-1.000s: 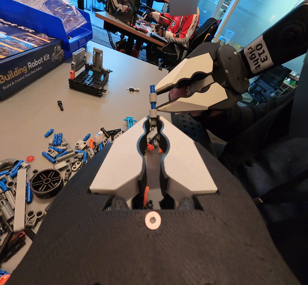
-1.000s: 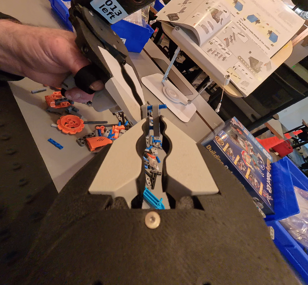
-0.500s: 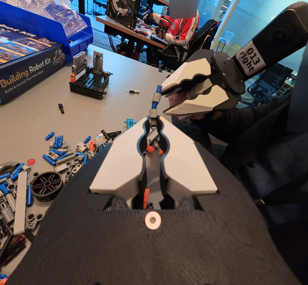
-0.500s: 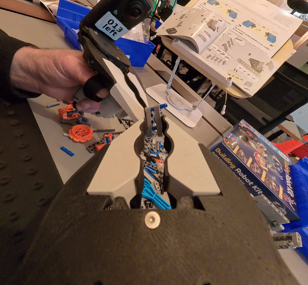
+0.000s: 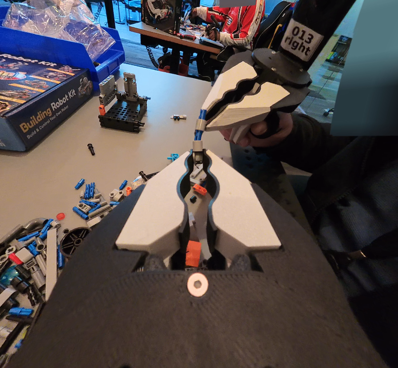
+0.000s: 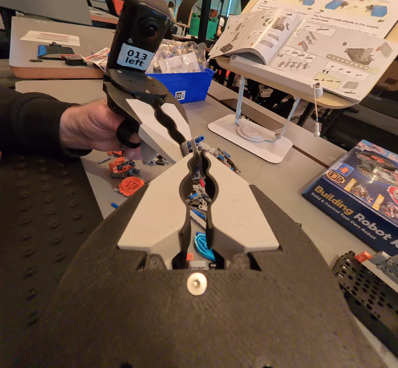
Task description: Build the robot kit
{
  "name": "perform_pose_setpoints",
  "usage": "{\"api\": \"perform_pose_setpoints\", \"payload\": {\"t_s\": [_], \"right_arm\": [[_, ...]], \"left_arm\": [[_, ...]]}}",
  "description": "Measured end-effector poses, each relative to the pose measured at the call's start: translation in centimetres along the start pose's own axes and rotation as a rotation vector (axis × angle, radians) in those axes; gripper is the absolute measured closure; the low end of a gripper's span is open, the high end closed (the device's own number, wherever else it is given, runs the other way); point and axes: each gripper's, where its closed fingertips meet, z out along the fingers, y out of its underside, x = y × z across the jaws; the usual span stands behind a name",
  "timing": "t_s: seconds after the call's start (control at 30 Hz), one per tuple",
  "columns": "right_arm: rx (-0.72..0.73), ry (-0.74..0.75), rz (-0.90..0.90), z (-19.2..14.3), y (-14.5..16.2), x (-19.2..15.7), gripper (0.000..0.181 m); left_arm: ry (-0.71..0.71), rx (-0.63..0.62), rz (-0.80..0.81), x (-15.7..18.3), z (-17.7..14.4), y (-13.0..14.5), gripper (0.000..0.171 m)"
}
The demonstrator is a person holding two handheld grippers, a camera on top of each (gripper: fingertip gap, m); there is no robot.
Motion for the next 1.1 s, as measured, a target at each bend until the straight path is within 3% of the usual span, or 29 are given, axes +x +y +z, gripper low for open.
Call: {"api": "perform_pose_setpoints", "payload": {"t_s": [0.63,1.1], "right_arm": [[-0.027,-0.097,0.023,-1.0,0.3,-1.1,0.181],[-0.133,-0.066,-0.046,-0.9,2.6,-1.3,0.181]], "left_arm": [[-0.018,-0.014,0.104,0.4,0.2,0.1,0.168],[0.000,-0.006,0.016,-0.1,0.2,0.4,0.167]]}}
